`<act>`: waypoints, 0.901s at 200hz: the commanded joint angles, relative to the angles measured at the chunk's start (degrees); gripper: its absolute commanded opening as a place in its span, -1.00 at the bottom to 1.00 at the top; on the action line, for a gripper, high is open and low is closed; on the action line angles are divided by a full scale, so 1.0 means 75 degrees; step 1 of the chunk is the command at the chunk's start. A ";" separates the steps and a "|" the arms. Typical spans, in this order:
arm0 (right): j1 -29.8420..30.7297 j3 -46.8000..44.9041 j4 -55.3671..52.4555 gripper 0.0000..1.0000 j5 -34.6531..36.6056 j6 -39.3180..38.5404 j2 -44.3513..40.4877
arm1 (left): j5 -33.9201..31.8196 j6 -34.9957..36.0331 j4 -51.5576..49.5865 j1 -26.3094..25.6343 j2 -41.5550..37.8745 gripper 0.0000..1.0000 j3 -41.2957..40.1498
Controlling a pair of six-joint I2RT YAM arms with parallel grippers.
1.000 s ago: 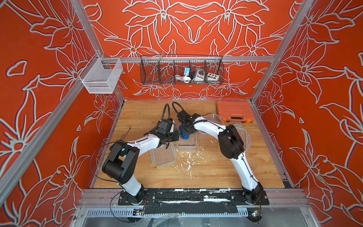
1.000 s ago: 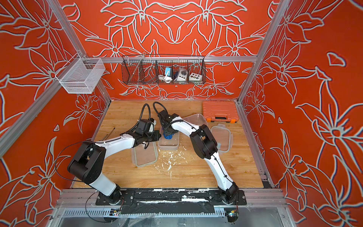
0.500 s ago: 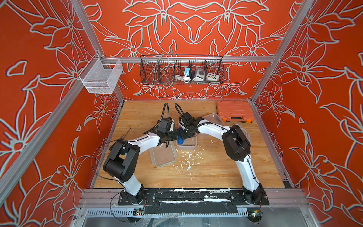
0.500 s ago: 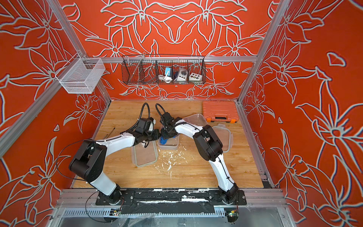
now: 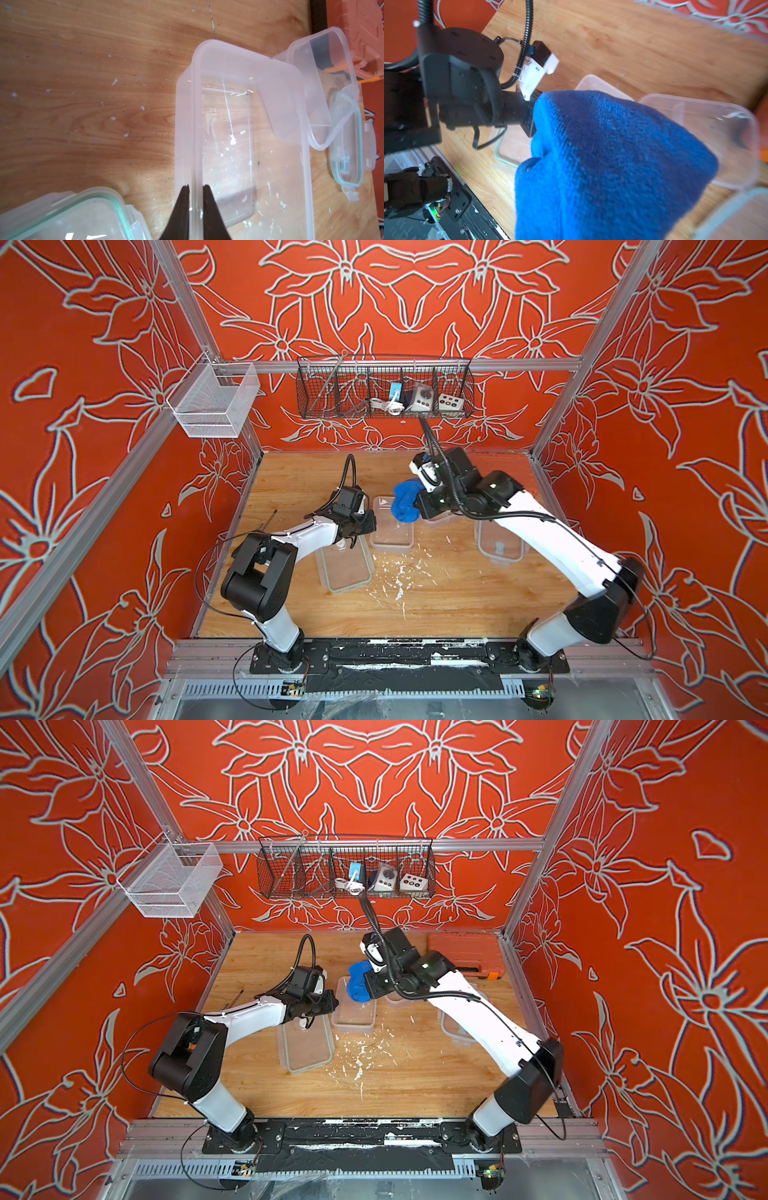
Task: Wipe the insides of the lunch boxes
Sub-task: Place the cleaning item at the center of the board.
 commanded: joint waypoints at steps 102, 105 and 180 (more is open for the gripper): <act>-0.0180 -0.4990 0.1945 -1.00 0.0175 0.0502 -0.0331 | -0.0897 -0.0198 -0.0275 0.0048 -0.1932 0.32 -0.0286; -0.0183 -0.5048 0.2006 -1.00 0.0169 0.0516 -0.0336 | -0.0908 -0.0209 -0.0263 0.0048 -0.2000 0.33 -0.0320; -0.0171 -0.5100 0.1297 0.97 0.0253 0.0165 -0.0747 | -0.0928 -0.0109 -0.0246 0.0072 -0.2746 0.48 -0.0681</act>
